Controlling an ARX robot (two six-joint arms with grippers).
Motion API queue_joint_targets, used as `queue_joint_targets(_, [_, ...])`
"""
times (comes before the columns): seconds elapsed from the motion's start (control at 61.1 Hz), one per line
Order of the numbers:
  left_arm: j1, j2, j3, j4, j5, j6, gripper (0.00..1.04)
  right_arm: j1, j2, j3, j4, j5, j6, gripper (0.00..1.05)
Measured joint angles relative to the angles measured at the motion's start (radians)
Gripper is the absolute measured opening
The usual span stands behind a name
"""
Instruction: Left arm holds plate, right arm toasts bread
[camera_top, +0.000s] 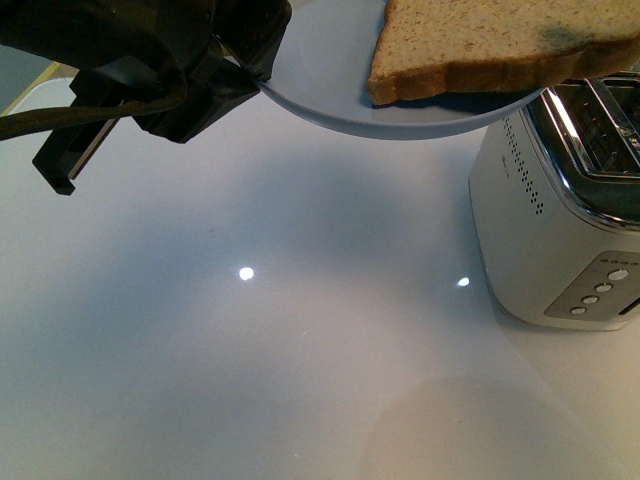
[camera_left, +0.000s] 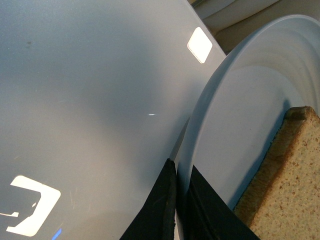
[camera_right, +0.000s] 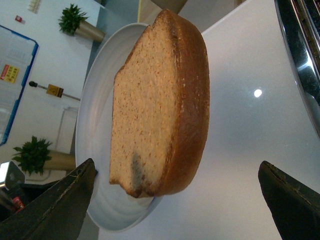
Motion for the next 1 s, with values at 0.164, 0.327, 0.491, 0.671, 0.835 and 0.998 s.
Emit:
queue_joint_targets(0.164, [0.003, -0.003, 0.0, -0.005, 0.01, 0.0, 0.03, 0.012, 0.048, 0.011, 0.009, 0.02, 0.005, 0.74])
queue_joint_targets(0.327, [0.006, -0.01, 0.0, -0.005, 0.011, 0.0, 0.03, 0.014, 0.05, 0.015, 0.01, 0.022, 0.006, 0.44])
queue_joint_targets(0.491, [0.006, -0.01, 0.0, -0.005, 0.015, 0.001, 0.03, 0.014, 0.049, 0.018, 0.009, 0.022, 0.007, 0.16])
queue_joint_targets(0.671, [0.009, -0.011, 0.0, -0.005, 0.02, 0.001, 0.03, 0.013, 0.04, 0.035, -0.01, 0.024, 0.005, 0.02])
queue_joint_targets(0.835, [0.015, -0.015, 0.0, -0.005, 0.027, 0.001, 0.03, 0.003, -0.016, 0.069, -0.053, 0.034, -0.024, 0.02])
queue_joint_targets(0.998, [0.022, -0.021, -0.008, 0.003, 0.029, 0.0, 0.03, -0.051, -0.108, 0.161, -0.14, 0.039, -0.079, 0.02])
